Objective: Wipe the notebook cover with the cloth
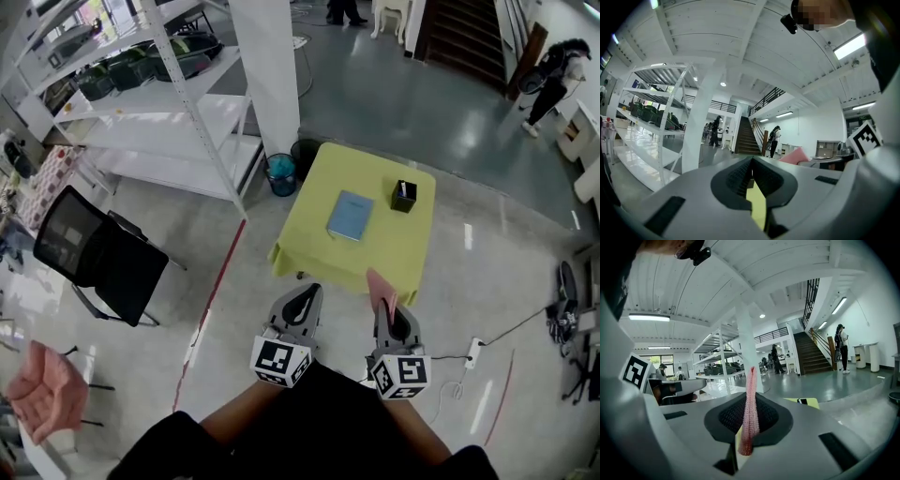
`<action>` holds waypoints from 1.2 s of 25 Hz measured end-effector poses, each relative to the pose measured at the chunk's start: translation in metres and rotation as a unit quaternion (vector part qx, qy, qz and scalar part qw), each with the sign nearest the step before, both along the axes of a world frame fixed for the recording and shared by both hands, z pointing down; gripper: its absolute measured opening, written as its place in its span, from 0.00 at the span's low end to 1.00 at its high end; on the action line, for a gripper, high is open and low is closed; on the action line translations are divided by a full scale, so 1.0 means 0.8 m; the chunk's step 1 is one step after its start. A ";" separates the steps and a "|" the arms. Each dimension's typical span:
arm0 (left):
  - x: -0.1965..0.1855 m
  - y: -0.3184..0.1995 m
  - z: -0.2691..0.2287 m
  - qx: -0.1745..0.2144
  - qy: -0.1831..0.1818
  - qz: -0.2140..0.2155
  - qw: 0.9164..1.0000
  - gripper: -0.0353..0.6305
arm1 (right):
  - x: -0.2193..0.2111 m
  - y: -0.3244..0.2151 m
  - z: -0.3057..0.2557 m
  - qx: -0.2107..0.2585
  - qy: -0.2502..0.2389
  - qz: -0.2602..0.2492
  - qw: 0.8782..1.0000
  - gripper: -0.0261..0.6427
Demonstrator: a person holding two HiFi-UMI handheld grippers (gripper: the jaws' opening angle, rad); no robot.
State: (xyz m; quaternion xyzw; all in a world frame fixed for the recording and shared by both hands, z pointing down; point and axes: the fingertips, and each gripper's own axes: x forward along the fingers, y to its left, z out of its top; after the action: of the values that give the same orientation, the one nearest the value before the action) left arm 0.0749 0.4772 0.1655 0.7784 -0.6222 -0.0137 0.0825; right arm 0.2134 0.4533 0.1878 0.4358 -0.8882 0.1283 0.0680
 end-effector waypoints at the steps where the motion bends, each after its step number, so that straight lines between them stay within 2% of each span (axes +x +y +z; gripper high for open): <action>1: -0.010 -0.009 -0.003 0.002 -0.002 0.003 1.000 0.08 | -0.011 -0.009 -0.001 -0.001 0.003 -0.001 1.000 0.10; 9: -0.102 -0.079 -0.008 -0.003 -0.011 0.026 1.000 0.08 | -0.117 -0.071 0.003 -0.032 0.003 -0.009 0.999 0.10; 17: -0.186 -0.121 0.017 -0.023 0.008 0.049 0.999 0.08 | -0.204 -0.125 0.010 -0.041 0.023 0.010 0.999 0.10; 21: -0.202 -0.137 0.022 -0.018 0.022 0.070 0.997 0.08 | -0.228 -0.140 0.022 -0.051 0.032 0.026 0.998 0.10; 30: -0.244 -0.174 0.033 -0.018 0.037 0.034 0.999 0.08 | -0.234 -0.183 0.036 -0.061 0.044 0.026 0.997 0.10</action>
State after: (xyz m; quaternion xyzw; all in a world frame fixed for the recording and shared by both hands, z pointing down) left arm -0.1200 0.3382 0.1921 0.7964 -0.5921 -0.0286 0.1199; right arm 0.0264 0.3072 0.2167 0.4587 -0.8635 0.1645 0.1300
